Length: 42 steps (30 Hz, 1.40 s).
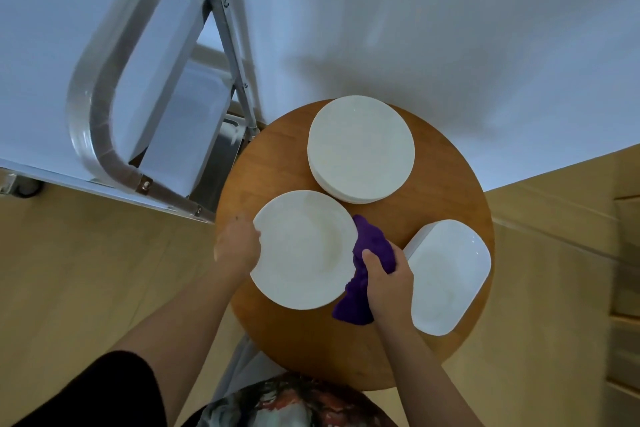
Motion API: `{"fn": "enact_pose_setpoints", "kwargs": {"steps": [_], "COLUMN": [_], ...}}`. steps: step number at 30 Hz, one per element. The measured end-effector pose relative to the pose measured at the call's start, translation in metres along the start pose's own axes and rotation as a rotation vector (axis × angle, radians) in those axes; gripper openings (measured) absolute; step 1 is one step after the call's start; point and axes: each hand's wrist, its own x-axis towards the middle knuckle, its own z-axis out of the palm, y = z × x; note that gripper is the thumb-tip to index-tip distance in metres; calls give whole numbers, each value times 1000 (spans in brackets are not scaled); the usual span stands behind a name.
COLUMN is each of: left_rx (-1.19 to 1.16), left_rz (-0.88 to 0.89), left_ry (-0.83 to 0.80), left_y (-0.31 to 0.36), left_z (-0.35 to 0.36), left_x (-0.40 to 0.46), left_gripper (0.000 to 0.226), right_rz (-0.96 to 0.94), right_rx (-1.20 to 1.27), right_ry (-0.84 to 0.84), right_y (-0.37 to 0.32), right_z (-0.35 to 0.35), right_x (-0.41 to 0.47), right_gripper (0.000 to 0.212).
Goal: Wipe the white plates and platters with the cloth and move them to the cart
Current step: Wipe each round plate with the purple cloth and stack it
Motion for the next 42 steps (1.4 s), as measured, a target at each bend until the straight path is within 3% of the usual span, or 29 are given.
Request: {"fn": "enact_pose_setpoints", "kwargs": {"steps": [6,11,16,23,26,29,32,37,39,42], "left_rx": [-192,-515,-893,-1240,-1402,-1505,-1600,-1693,-1685,-1665], "left_rz": [-39,-109,-252,-284,-299,-197,-132,-72,-72,-66], "left_ry": [68,111,-211,-339,-325,-370,-399,-338,-305,-260], "left_y": [-2,2,8,3,3,11,22,36,43,49], "left_z": [-1,-1,-9,-19,-23,-30,-42,-54,-63,-75], "left_x": [-14,-26,-30,-56,-79,-101,-126,-160,-162,-164], "left_gripper": [10,12,32,40,44,50,54,57,63,66], "right_rz": [-5,7,25,-39,-233,-573,-611,-613,-618,-710], "right_rx": [-6,53,195,392,235,-260,-614,-627,-592,-537], "right_ry": [-10,13,-24,-39,-123,-322,-311,73,95,-54], "right_y": [-4,-2,0,-7,-9,-15,-21,-42,-55,-74], "right_z": [5,-1,-10,-22,-25,-26,-20,-4,1,10], "right_x": [-3,-9,-18,-38,-54,-60,-50,-57,-57,-56], "right_gripper": [45,41,42,50,57,74,87,76,76,75]}}
